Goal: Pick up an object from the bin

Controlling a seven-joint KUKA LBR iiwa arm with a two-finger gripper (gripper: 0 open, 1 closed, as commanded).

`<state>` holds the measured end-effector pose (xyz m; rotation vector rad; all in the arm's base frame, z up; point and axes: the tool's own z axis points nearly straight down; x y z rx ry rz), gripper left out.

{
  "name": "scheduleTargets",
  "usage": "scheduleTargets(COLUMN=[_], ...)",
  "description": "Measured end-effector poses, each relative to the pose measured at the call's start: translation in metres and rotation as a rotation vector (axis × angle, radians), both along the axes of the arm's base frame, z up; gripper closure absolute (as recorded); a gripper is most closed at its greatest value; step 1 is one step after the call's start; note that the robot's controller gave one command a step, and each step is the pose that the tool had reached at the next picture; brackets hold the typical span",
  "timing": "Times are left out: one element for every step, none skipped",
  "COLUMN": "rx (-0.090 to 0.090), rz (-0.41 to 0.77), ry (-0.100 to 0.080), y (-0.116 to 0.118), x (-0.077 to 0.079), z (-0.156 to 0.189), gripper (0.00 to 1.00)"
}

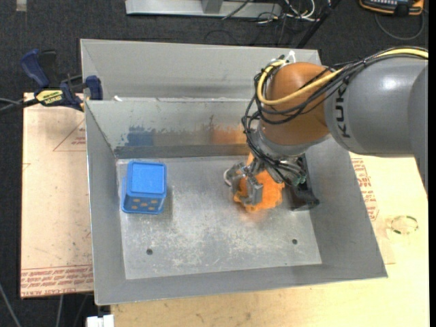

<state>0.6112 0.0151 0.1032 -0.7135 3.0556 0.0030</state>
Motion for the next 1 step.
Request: scheduleTargets(rx=[0.0], rz=[0.115], ry=[-0.001], y=[-0.009], x=[0.0051], z=[-0.0015], gripper=[1.0])
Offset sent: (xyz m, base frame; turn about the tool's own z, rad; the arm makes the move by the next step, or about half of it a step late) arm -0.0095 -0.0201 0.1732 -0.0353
